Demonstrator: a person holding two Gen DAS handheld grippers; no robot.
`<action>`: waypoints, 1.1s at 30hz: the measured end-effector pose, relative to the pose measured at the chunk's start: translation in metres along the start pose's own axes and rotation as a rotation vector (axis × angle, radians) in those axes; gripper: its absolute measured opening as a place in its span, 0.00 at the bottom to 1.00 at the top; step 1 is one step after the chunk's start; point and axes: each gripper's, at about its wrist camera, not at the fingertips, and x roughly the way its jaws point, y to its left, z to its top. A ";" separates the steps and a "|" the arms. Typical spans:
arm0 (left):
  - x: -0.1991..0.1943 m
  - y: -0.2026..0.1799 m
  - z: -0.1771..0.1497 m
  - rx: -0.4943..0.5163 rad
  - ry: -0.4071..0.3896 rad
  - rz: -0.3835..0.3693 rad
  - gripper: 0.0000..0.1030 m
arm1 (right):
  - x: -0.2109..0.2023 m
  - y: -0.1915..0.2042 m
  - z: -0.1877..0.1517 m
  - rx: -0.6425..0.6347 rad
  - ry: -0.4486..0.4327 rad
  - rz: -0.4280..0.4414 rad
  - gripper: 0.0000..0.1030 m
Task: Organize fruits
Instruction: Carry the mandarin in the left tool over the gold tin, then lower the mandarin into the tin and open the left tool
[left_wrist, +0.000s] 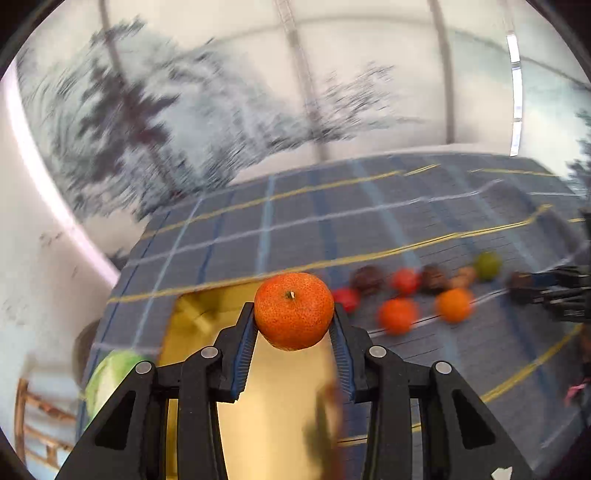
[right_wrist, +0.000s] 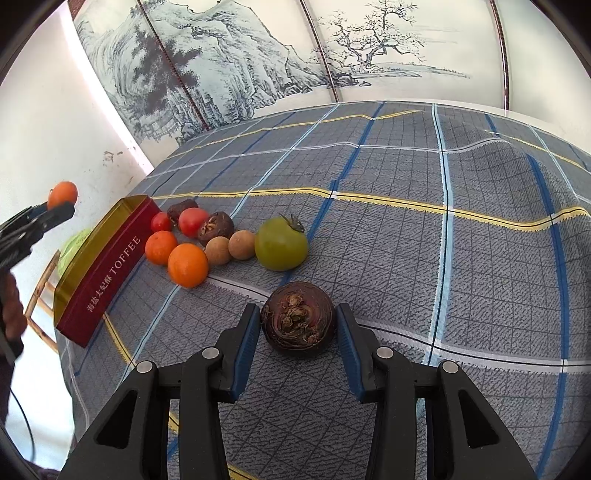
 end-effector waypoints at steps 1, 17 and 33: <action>0.006 0.007 -0.004 0.001 0.014 0.020 0.34 | 0.001 0.001 0.000 -0.003 0.001 -0.004 0.41; 0.063 0.047 -0.023 -0.006 0.117 0.119 0.39 | 0.005 0.011 0.001 -0.049 0.010 -0.060 0.41; 0.002 0.035 -0.033 -0.072 -0.012 0.199 0.68 | 0.008 0.027 -0.001 -0.122 0.017 -0.146 0.42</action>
